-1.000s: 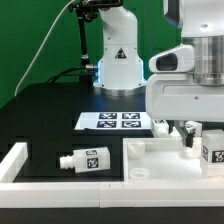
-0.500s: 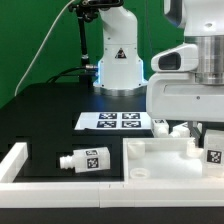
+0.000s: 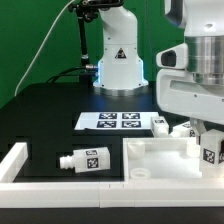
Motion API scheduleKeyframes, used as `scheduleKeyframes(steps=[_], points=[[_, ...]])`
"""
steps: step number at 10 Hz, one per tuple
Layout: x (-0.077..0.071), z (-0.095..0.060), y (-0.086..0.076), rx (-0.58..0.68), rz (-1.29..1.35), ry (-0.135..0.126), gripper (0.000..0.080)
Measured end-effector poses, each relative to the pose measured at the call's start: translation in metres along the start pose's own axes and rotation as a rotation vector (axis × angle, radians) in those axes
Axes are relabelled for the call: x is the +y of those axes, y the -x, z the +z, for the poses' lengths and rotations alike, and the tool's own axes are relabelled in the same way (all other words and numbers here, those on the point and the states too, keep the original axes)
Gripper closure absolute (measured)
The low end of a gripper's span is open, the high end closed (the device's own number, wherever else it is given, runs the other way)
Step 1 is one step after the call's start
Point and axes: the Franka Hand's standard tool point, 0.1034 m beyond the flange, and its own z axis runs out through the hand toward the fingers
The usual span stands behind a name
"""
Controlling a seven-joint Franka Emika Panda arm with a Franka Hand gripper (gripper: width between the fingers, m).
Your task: Assemble one leg
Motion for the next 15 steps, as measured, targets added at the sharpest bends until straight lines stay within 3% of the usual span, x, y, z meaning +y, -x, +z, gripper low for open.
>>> scheduleKeyframes(steps=[1,4,7,8,9,10,11,12,13,15], points=[[-0.002,0.000,0.000,-0.017,0.123,0.015,0.0515],[-0.003,0.001,0.000,-0.056,0.622,-0.012,0.0515],[-0.004,0.001,0.001,-0.068,0.754,-0.014,0.0515],[-0.004,0.001,0.001,-0.068,0.740,-0.014,0.0515],[-0.004,0.001,0.002,-0.064,0.683,-0.018,0.0438],[-0.004,0.001,0.007,-0.058,0.512,-0.034,0.0259],[-0.005,-0.001,0.010,-0.044,0.308,-0.036,0.0184],[-0.007,-0.002,0.013,-0.029,0.185,-0.048,0.0184],[-0.004,-0.003,0.015,-0.006,0.203,-0.080,0.0156],[-0.002,-0.002,0.013,0.001,0.006,-0.074,0.0152]])
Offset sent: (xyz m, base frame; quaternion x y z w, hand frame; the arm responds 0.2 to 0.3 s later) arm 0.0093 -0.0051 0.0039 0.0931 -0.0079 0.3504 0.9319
